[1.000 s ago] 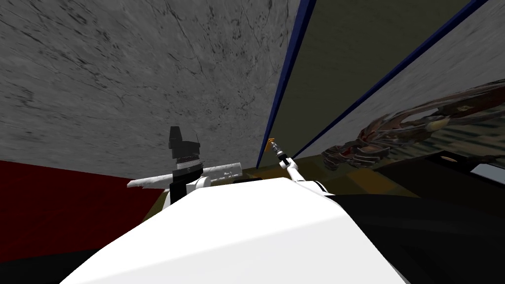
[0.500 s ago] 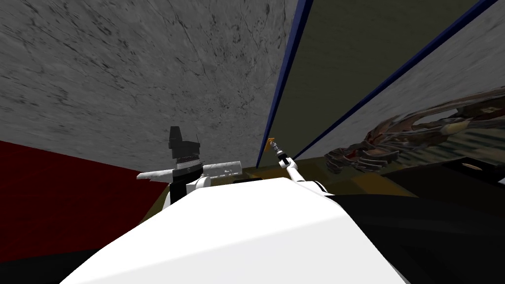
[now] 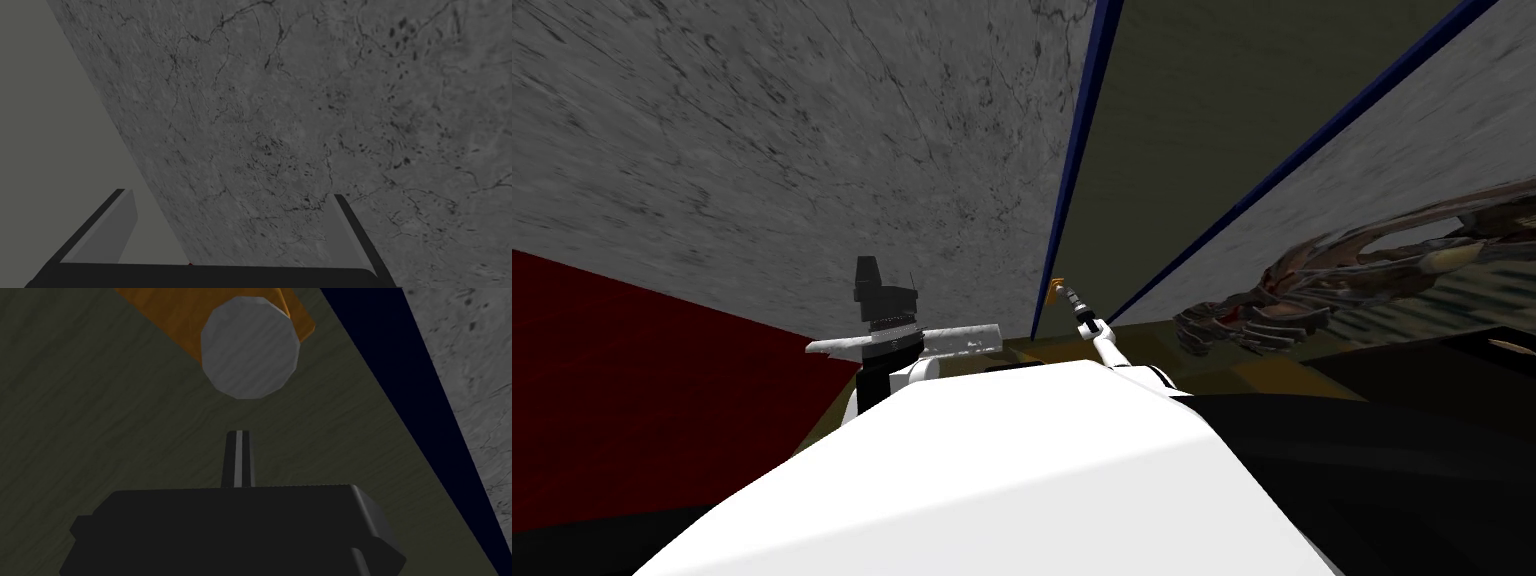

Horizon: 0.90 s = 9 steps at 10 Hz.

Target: Pull the door open

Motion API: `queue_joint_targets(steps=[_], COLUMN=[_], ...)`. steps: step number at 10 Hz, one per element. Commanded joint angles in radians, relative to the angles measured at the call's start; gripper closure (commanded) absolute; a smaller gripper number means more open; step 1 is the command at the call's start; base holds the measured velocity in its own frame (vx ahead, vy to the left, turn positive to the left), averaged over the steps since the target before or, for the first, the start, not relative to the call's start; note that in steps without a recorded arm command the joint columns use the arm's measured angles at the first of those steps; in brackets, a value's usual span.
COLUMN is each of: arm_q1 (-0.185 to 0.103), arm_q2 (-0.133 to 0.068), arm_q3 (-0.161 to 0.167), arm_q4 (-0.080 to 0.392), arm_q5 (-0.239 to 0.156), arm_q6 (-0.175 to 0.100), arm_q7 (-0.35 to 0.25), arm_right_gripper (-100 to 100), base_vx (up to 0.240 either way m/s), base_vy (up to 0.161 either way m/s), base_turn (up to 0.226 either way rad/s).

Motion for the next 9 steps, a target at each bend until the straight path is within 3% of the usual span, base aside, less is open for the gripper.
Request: queue_joint_targets(steps=[1,5,9], arm_q1=[0.011,0.039,0.055], arm_q2=[-0.006,-0.027,-0.038], arm_q3=[-0.005,-0.017,-0.024], arm_q4=[-0.007,-0.022,-0.029], arm_q5=[0.026,0.089,0.124], arm_q6=[-0.007,-0.021,-0.028], arm_q7=[0.048,0.159,0.248], arm_right_gripper=[-100,-100,-100], base_vx=[-0.024,-0.017,-0.016], base_vy=[0.09,0.1,0.049], base_turn=[-0.115,-0.101,-0.072])
